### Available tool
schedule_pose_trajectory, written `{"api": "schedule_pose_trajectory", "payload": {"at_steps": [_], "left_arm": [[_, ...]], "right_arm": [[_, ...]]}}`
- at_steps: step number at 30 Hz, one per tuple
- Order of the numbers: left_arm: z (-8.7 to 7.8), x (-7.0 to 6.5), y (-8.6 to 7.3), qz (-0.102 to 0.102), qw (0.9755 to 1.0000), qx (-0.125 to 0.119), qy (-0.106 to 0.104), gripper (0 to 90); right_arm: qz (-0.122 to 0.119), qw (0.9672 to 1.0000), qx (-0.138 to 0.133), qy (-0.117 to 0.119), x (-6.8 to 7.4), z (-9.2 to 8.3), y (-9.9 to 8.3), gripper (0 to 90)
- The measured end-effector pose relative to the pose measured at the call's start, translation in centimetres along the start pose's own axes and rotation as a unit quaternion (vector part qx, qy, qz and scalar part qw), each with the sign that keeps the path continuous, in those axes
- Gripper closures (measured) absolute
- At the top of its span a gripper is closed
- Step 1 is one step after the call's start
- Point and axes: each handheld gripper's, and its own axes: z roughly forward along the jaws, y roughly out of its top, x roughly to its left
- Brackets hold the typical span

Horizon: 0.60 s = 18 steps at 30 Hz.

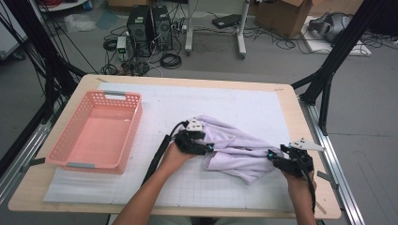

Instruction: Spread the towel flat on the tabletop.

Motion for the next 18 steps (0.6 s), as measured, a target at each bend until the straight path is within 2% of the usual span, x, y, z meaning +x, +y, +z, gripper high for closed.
{"api": "schedule_pose_trajectory", "payload": {"at_steps": [1, 2, 4, 5, 6, 8, 11, 13, 15, 18], "left_arm": [[0.0, -0.1, 0.0, 0.01, 0.9999, 0.003, 0.01, 50.6], [0.0, -0.2, 0.1, 0.012, 0.9998, 0.004, 0.016, 58.3], [-0.5, 0.2, 0.2, 0.003, 0.9999, 0.001, 0.016, 74.2], [-0.7, 0.4, 0.2, 0.001, 0.9998, 0.001, 0.019, 76.8], [-1.0, 0.6, 0.2, -0.003, 0.9997, -0.002, 0.023, 78.0], [-2.0, 1.3, 0.2, -0.024, 0.9989, -0.016, 0.038, 78.8], [-3.4, 2.3, 0.2, -0.044, 0.9962, -0.037, 0.066, 79.2], [-4.1, 2.7, 0.0, -0.046, 0.9946, -0.038, 0.085, 79.2], [-4.7, 3.3, -0.3, -0.053, 0.9925, -0.04, 0.103, 79.1], [-5.6, 4.1, -1.0, -0.08, 0.9861, -0.06, 0.133, 79.0]], "right_arm": [[0.004, 0.9999, 0.003, 0.01, 0.0, 0.3, -0.2, 42.5], [0.006, 0.9999, 0.004, 0.014, 0.0, 0.5, -0.3, 43.7], [0.003, 0.9997, 0.008, 0.022, 0.0, 0.9, -0.5, 52.1], [0.001, 0.9996, 0.008, 0.028, 0.0, 1.0, -0.5, 59.6], [-0.003, 0.9994, 0.009, 0.034, 0.1, 1.0, -0.5, 66.6], [-0.024, 0.9992, 0.008, 0.032, 0.4, 0.7, -0.4, 72.8], [-0.037, 0.9988, 0.001, 0.032, 0.6, 0.0, -0.2, 75.0], [-0.045, 0.998, -0.007, 0.045, 1.1, -0.6, 0.0, 75.1], [-0.066, 0.9948, -0.02, 0.076, 2.1, -1.3, 0.3, 75.1], [-0.104, 0.9876, -0.035, 0.113, 4.3, -2.3, 0.9, 75.1]]}}
